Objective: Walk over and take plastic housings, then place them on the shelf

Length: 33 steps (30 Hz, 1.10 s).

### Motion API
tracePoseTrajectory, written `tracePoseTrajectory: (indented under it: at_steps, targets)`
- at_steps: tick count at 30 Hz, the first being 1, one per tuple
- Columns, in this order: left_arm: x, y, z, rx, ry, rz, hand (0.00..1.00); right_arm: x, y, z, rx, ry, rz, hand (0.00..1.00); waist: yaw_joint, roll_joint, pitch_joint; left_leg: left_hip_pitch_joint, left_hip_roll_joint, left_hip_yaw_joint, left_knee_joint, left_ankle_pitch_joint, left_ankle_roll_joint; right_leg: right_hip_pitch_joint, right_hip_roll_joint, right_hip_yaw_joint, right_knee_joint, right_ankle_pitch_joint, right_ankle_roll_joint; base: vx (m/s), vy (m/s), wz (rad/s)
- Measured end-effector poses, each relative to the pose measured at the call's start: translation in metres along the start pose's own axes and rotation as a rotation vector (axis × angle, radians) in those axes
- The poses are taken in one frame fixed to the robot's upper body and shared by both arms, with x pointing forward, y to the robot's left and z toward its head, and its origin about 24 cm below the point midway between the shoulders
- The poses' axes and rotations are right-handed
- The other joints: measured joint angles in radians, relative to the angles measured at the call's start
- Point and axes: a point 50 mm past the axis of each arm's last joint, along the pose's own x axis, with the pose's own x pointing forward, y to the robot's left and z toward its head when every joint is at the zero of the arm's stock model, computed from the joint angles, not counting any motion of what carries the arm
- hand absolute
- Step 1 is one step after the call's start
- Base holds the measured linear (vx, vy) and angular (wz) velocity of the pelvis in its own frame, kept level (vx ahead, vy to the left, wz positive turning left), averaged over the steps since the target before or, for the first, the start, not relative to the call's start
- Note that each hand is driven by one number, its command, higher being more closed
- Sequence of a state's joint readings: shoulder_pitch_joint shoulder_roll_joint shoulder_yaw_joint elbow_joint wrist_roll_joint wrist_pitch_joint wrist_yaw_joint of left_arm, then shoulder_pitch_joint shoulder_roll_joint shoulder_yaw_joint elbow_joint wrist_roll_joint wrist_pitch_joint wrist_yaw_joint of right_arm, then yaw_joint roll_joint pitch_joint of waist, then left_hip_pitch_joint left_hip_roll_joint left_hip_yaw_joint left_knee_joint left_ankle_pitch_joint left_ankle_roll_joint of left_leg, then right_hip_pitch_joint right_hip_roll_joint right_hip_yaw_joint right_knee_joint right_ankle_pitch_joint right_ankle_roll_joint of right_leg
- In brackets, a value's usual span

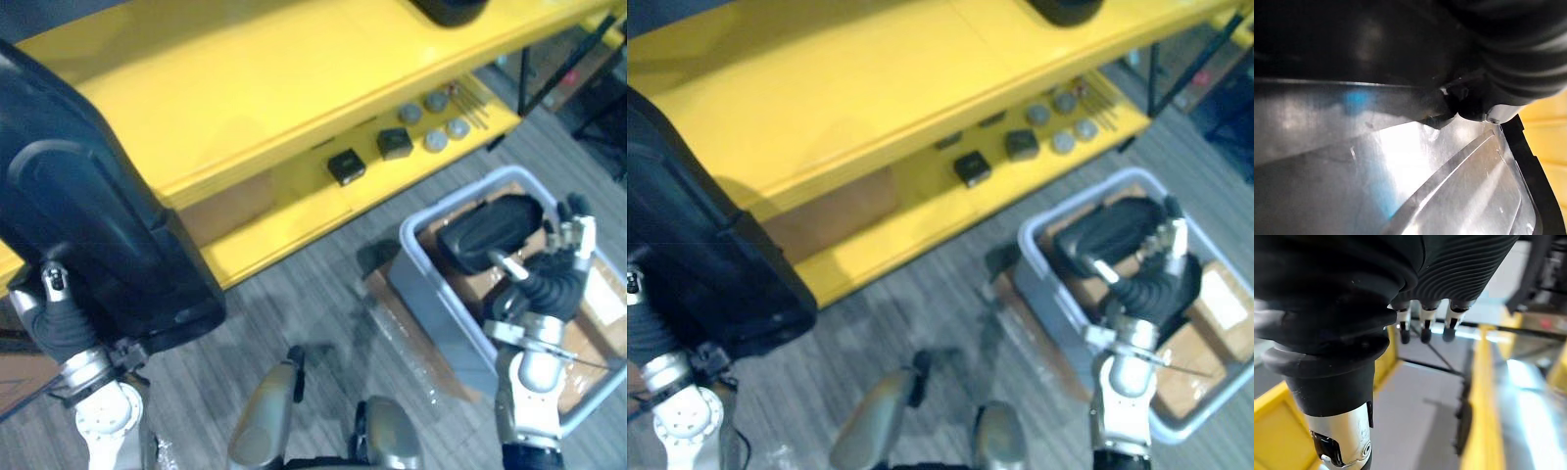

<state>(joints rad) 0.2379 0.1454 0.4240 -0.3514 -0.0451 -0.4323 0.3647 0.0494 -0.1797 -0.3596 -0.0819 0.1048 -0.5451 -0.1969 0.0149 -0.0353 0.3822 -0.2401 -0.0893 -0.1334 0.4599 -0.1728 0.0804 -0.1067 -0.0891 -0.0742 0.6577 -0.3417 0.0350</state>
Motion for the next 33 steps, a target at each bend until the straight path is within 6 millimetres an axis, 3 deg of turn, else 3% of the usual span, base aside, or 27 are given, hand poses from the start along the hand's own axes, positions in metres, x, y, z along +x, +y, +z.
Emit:
tracePoseTrajectory:
  at_steps: [2,4,6,8,10,11,12,13,16,17,20,26,29,33]
  targets:
    - [-0.002,-0.001,-0.001,-0.026,0.019,-0.01,1.0,-0.001,-0.007,0.005,-0.003,-0.014,-0.003,0.0,0.0,0.019,-0.026,0.038,0.024,-0.028,-0.009,-0.019,-0.01,-0.026,0.027,0.019,-0.117,0.011,0.018,0.29,0.008,0.32]
    - [-0.007,0.0,-0.004,-0.025,0.046,-0.013,1.0,-0.006,-0.011,0.012,0.036,-0.018,0.023,0.0,0.0,0.025,-0.056,0.088,0.037,-0.056,-0.019,-0.046,-0.025,-0.055,0.033,0.056,-0.23,0.069,0.028,0.25,-0.012,0.33]
    - [-0.012,0.0,-0.005,-0.03,0.068,-0.016,1.0,-0.011,-0.013,0.015,0.068,-0.01,0.048,0.0,0.001,0.019,-0.078,0.112,0.037,-0.086,-0.017,-0.07,-0.042,-0.07,0.033,0.072,-0.274,0.11,0.027,0.25,-0.114,0.44]
    - [-0.017,-0.001,-0.006,-0.035,0.089,-0.032,1.0,-0.018,-0.012,0.019,0.119,-0.003,0.067,0.0,0.003,-0.004,-0.096,0.136,0.032,-0.118,-0.015,-0.093,-0.068,-0.064,0.033,0.078,-0.285,0.146,0.023,0.27,-0.21,0.6]
    - [-0.021,-0.003,-0.001,-0.04,0.085,-0.046,1.0,-0.018,-0.005,0.024,0.167,-0.018,0.117,0.0,0.008,-0.054,-0.128,0.131,0.002,-0.15,-0.001,-0.133,-0.108,-0.024,0.017,0.078,-0.323,0.207,0.027,0.23,-0.295,0.68]
    - [-0.023,-0.006,-0.002,-0.052,0.095,-0.039,1.0,-0.015,-0.003,0.024,0.171,-0.028,0.128,0.0,0.01,-0.037,-0.123,0.132,0.016,-0.154,0.01,-0.149,-0.12,-0.017,0.025,0.059,-0.323,0.21,0.049,0.19,-0.311,0.59]
    - [-0.026,-0.011,-0.004,-0.067,0.118,-0.03,1.0,-0.009,0.001,0.023,0.18,-0.032,0.146,0.0,0.013,-0.01,-0.131,0.117,0.057,-0.147,0.01,-0.156,-0.129,-0.01,0.046,0.027,-0.342,0.21,0.031,0.12,-0.28,0.6]
    - [-0.025,-0.013,-0.004,-0.079,0.118,-0.025,1.0,-0.002,0.003,0.023,0.178,-0.041,0.159,0.0,0.008,0.022,-0.131,0.096,0.095,-0.117,-0.008,-0.141,-0.143,-0.015,0.05,-0.01,-0.353,0.212,0.016,0.12,-0.296,0.65]
    - [-0.02,-0.02,-0.003,-0.11,0.106,0.001,1.0,0.007,0.001,0.011,0.165,0.0,0.155,0.0,-0.003,0.058,-0.123,0.103,0.155,0.001,-0.111,-0.055,-0.17,-0.01,0.033,-0.065,-0.361,0.217,0.004,0.12,-0.186,0.77]
    - [-0.015,-0.03,-0.001,-0.14,0.091,0.0,1.0,0.006,-0.003,0.007,0.168,0.019,0.136,0.0,-0.006,0.069,-0.114,0.143,0.163,0.057,-0.2,0.006,-0.173,0.023,0.013,-0.109,-0.372,0.217,0.004,0.1,-0.09,0.78]
    - [-0.012,-0.033,0.0,-0.133,0.08,0.02,1.0,0.01,-0.002,0.013,0.174,-0.017,0.139,0.0,-0.006,0.068,-0.112,0.198,0.156,0.064,-0.282,0.047,-0.167,0.06,0.0,-0.121,-0.381,0.215,0.002,0.07,-0.026,0.39]
    - [-0.012,-0.033,-0.003,-0.074,0.104,0.01,1.0,0.013,0.002,0.028,0.216,-0.087,0.14,0.0,-0.007,0.041,-0.097,0.206,0.125,0.067,-0.298,0.058,-0.15,0.08,-0.028,-0.12,-0.405,0.216,0.004,0.0,0.059,0.07]
    - [-0.011,-0.038,-0.003,-0.066,0.102,-0.08,1.0,0.011,0.005,0.027,0.194,-0.078,0.137,0.0,-0.013,0.034,-0.094,0.232,0.116,0.088,-0.313,0.063,-0.144,0.104,-0.039,-0.114,-0.413,0.216,0.004,-0.04,0.059,-0.02]
    - [0.0,-0.061,-0.002,-0.069,0.121,-0.31,1.0,0.004,0.001,0.02,0.179,-0.008,0.13,0.0,-0.038,0.033,-0.095,0.238,0.118,0.153,-0.329,0.061,-0.138,0.09,-0.04,-0.074,-0.428,0.229,0.026,-0.05,0.051,-0.25]
